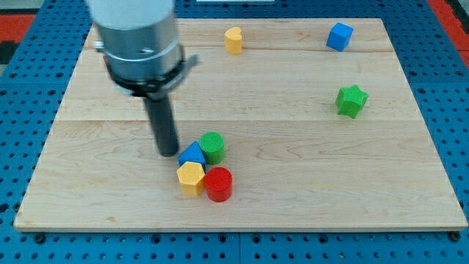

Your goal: Drag the red star towards the group of blocks

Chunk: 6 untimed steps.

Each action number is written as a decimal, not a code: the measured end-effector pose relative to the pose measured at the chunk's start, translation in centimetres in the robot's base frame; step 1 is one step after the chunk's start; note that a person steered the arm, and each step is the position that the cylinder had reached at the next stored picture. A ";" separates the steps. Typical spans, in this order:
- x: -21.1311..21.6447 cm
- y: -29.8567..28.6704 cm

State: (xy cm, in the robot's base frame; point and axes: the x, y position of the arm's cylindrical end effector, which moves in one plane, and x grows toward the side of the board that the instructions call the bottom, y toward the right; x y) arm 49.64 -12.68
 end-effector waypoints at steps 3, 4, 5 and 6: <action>-14.5 -13.4; -20.3 -12.4; -19.1 -6.3; -13.5 -5.1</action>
